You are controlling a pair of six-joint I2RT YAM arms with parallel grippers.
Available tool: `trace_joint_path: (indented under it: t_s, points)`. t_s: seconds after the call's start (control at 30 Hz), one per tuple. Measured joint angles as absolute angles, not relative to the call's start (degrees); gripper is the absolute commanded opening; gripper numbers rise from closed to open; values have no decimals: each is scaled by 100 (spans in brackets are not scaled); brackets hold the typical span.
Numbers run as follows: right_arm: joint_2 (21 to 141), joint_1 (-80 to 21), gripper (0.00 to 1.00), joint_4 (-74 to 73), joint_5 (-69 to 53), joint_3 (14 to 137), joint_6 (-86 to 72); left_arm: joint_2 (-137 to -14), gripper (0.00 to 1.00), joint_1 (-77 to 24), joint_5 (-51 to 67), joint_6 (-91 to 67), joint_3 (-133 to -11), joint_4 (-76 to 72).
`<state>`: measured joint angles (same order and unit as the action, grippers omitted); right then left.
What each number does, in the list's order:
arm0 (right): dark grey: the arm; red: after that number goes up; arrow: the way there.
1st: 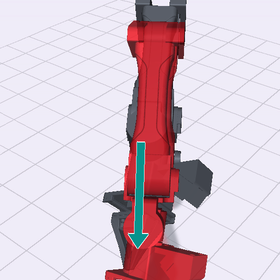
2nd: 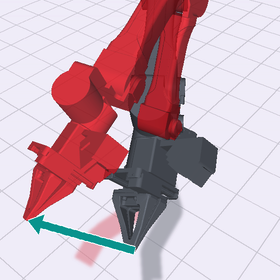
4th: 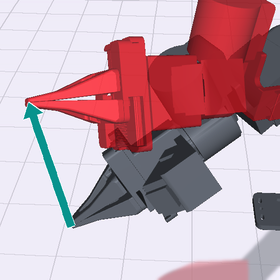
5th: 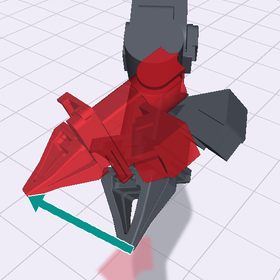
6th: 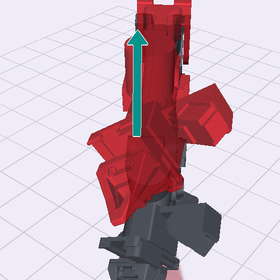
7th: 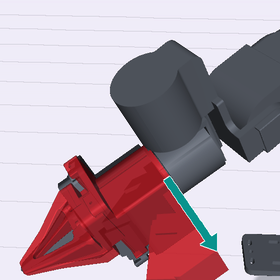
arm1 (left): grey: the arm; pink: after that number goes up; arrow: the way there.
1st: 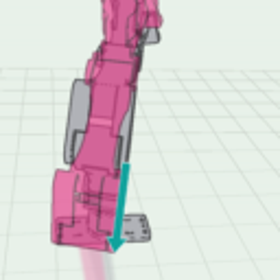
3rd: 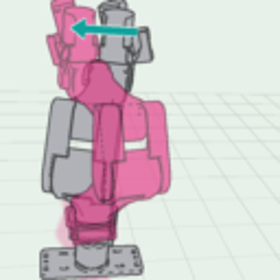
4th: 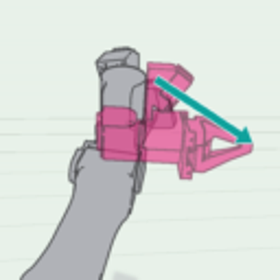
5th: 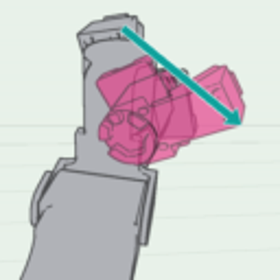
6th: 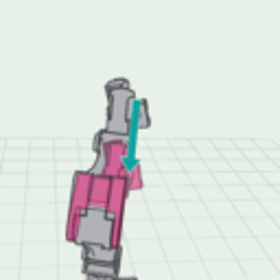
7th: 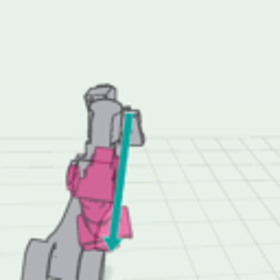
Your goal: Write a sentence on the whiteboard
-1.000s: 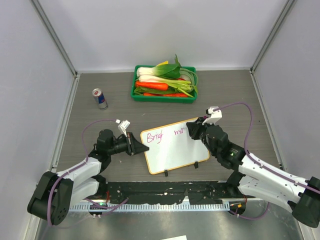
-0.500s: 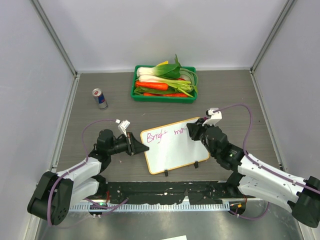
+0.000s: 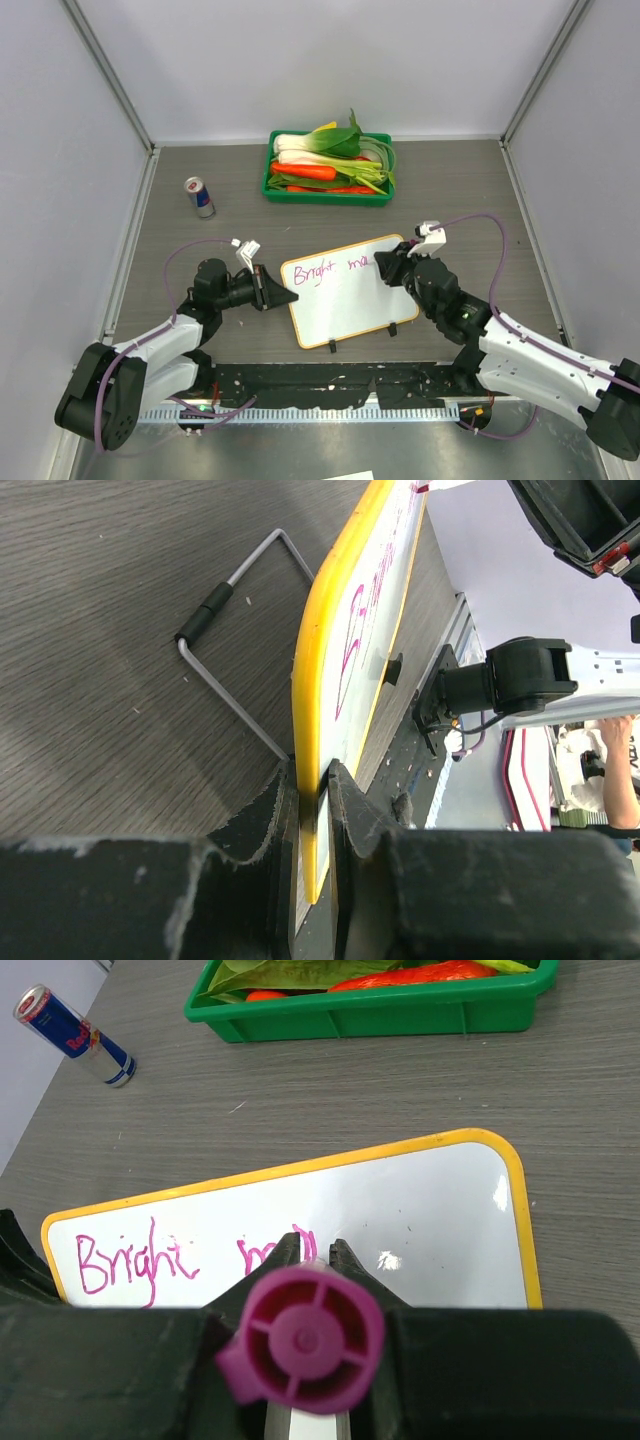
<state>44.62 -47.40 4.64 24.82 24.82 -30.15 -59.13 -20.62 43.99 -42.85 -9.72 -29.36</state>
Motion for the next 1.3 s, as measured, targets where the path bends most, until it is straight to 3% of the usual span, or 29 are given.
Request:
trace_joint_path:
  t_s: [1.3]
  points:
    - [4609, -4593, 1, 434, 2659, 2633, -2906, -5913, 0, -2062, 4403, -4292, -972, -2939]
